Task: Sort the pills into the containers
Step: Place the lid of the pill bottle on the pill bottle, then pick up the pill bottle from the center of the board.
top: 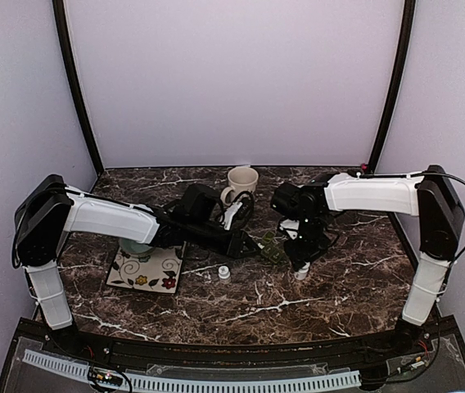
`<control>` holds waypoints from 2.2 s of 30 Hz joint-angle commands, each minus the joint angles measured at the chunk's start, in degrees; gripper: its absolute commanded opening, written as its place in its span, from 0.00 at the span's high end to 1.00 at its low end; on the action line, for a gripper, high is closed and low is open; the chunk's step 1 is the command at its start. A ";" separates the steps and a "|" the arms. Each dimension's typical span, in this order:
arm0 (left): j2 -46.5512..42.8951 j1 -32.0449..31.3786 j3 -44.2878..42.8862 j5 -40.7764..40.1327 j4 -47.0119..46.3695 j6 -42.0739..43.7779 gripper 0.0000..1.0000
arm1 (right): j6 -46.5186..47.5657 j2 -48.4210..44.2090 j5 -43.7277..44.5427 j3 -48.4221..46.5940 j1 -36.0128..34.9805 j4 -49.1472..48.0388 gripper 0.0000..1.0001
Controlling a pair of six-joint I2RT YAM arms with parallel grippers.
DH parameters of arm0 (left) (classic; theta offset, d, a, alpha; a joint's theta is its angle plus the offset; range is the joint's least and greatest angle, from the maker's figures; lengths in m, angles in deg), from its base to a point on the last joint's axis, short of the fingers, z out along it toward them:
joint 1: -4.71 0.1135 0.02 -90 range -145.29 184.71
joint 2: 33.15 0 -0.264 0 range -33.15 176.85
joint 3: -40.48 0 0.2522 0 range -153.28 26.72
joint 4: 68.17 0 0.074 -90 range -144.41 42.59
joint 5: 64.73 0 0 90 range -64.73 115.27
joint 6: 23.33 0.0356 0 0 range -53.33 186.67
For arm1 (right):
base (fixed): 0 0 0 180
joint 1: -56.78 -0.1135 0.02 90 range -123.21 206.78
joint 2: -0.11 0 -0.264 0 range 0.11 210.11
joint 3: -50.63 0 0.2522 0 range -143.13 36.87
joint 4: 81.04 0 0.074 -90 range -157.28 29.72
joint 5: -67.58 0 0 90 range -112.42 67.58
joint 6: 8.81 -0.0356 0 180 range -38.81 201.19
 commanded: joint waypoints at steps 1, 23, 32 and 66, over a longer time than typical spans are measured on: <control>-0.11 -0.32 -0.04 -0.25 0.81 0.83 0.68 | -0.38 -2.83 0.17 0.13 0.36 -0.77 0.55; 0.77 -0.32 -1.39 -0.19 2.39 1.01 0.69 | 0.44 -2.40 -1.48 3.28 0.57 -3.20 0.54; 0.77 -0.32 -1.58 -0.42 2.65 1.01 0.68 | 1.32 -1.65 -2.18 4.06 1.44 -4.26 0.55; 1.49 -0.25 -1.85 -0.19 2.84 1.27 0.68 | 2.92 0.33 -5.44 6.02 2.30 -6.39 0.83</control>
